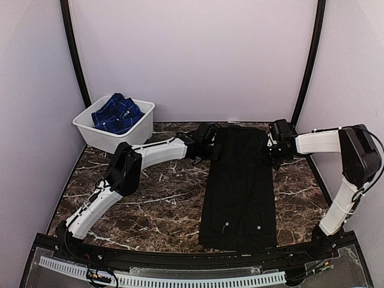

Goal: Fold and stack the long sleeve shirts
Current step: Adjust the rectangle-folded shirt at the center of the board.

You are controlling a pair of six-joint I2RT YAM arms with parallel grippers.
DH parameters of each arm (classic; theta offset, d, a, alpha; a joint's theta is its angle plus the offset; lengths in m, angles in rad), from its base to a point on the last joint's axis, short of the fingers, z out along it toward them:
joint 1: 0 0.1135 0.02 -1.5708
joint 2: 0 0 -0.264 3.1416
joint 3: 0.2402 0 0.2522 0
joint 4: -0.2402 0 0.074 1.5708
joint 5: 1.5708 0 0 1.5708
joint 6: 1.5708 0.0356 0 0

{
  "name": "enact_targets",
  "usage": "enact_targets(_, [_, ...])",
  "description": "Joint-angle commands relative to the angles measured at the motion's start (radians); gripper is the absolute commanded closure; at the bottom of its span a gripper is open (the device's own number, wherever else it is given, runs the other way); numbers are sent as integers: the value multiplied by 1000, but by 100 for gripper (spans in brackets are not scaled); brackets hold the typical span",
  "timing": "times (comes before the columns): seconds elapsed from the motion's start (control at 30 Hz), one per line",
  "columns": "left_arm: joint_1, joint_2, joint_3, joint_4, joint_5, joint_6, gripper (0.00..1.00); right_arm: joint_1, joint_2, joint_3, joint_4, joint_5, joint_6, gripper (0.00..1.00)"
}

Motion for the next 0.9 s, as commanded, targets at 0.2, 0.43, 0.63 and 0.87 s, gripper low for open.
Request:
enact_targets(0.2, [-40,-8,2,-281,-225,54,50,-3,-22,55,-34,33,-36,59])
enact_targets(0.43, [-38,-151,-310,-279,-279,22,51,25,-4,59,-45,33,-43,59])
enact_targets(0.63, [-21,-322,-616,-212,-264,-16,51,92,16,78,-57,20,-33,58])
enact_targets(0.87, [4,-493,-831,-138,-185,18,52,194,41,120,-62,-2,-13,58])
